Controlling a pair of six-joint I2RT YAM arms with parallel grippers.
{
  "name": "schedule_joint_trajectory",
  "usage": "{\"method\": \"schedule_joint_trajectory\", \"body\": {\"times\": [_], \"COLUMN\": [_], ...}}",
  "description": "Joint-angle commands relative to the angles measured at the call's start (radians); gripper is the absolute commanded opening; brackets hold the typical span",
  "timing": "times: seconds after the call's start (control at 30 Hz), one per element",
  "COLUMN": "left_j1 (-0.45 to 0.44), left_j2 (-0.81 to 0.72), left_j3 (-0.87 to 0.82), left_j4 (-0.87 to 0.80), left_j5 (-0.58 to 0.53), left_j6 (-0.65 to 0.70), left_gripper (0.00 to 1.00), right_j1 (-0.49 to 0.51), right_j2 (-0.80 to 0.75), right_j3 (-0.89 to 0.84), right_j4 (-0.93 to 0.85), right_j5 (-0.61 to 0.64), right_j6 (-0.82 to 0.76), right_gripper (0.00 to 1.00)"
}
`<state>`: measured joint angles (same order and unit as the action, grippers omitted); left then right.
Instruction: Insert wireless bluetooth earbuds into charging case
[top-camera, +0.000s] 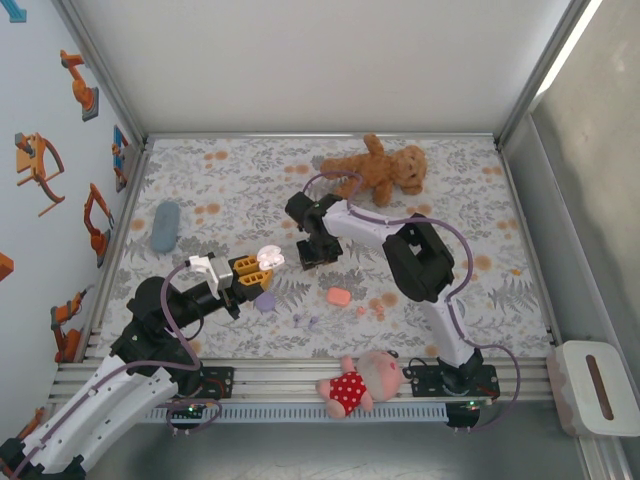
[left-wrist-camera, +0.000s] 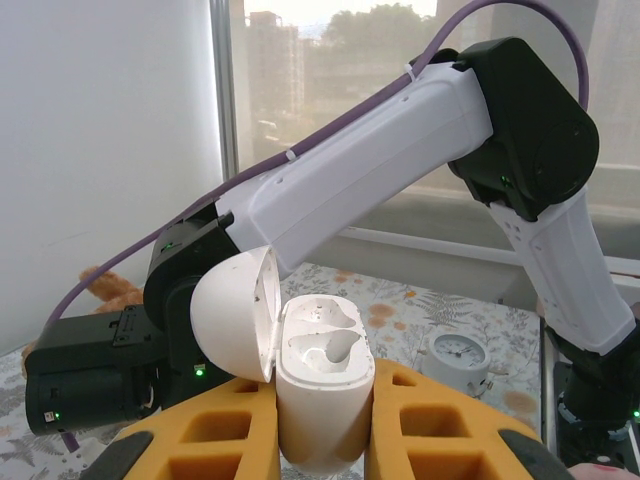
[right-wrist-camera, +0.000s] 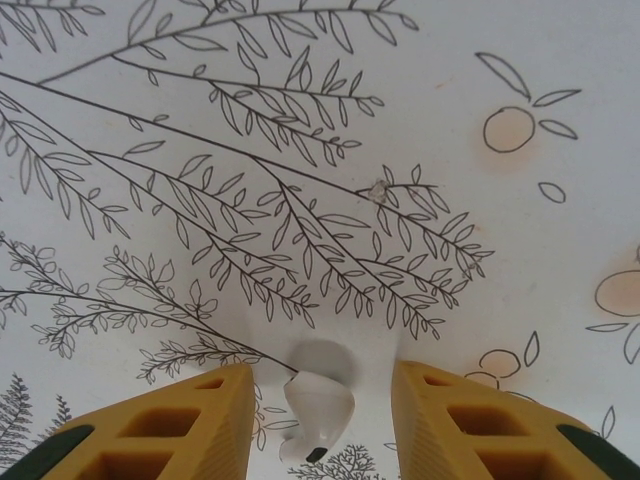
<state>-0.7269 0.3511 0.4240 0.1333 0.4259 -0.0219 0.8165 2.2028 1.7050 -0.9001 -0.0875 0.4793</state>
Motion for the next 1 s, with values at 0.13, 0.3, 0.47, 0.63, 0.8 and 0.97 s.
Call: {"method": "schedule_joint_trajectory", "body": {"times": [0.13,0.3,0.47,0.63,0.8,0.97], "left_j1": [-0.005,-0.005,-0.005,-0.005,-0.005,-0.005], "left_j2": [-0.003,-0.007,-0.011,-0.012,-0.011,-0.01], "left_j3": [0.003,0.006,0.007,0.01,0.01,0.01], "left_j4": [0.0,-0.008,-0.015,-0.021,-0.021,-0.021], "left_j5": [-0.01,-0.015,-0.017,-0.019,-0.022,-0.022], "left_j6": [0.015,0.014,0.011,0.014,0.013,0.014], "left_gripper": [0.0,0.0,0.0,0.0,0.0,0.0], "right_j1": [0.022,0.022,0.023,0.024,0.026,0.025], "right_j2": [-0.011,-0.035,-0.047,-0.065,-0.098,-0.112], "right_j3": [0.015,-0.017,-0.043,-0.048,-0.031,0.01], "right_j4": [-0.092,-0.098,-0.106,-0.105,-0.106,-0.096], "right_j5": [0.085,0.108,0.143,0.122,0.104,0.086], "right_j6": [-0.017,-0.026,-0.033,-0.035,-0.042,-0.054], "right_gripper": [0.4,0.4,0.4,0.4,0.4,0.4]}}
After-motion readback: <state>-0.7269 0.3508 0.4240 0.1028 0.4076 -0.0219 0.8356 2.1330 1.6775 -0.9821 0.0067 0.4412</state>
